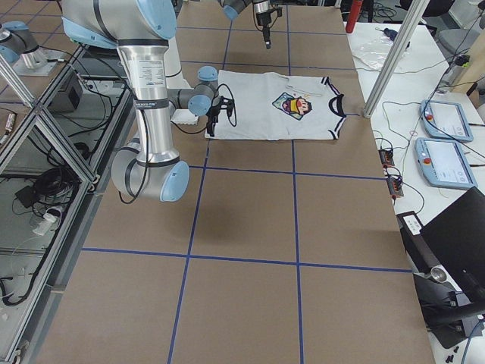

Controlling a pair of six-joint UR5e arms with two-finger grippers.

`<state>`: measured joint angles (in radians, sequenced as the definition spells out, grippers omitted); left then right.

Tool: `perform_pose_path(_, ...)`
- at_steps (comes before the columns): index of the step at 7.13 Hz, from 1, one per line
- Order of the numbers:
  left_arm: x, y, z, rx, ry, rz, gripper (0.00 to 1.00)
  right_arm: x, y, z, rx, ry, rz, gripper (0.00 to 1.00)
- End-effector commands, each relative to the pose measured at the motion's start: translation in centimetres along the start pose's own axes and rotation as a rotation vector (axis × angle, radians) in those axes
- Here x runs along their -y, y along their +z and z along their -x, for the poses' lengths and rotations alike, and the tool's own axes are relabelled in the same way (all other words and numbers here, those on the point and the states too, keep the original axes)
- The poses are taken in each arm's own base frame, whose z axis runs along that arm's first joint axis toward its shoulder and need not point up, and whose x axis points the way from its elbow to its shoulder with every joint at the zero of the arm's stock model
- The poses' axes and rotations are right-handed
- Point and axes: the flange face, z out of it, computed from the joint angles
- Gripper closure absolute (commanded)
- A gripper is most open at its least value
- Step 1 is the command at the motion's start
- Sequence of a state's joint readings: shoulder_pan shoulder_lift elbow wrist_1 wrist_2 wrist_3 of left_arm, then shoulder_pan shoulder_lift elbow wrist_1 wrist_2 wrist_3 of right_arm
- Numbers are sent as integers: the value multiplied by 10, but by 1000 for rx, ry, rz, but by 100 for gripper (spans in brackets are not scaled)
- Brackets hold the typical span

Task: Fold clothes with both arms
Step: 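Move both grippers down to the hem corners nearest the robot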

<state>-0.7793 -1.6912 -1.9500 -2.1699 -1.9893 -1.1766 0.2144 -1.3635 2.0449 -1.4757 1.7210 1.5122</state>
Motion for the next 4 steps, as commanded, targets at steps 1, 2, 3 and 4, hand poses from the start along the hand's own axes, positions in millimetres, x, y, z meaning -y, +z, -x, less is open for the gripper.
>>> perform_pose_path(1,-1,1,0,1,0,0,2,-3,12,-4,-25,7,8,1)
perform_pose_path(2,0,0,-1,-1,1,0,2,-5,11,-3,-22,7,16,1)
perform_pose_path(3,0,0,-1,-1,1,0,2,-7,12,-1,-21,2,21,1)
perform_pose_path(4,0,0,-1,-1,1,0,2,-12,13,-1,-22,-3,31,2)
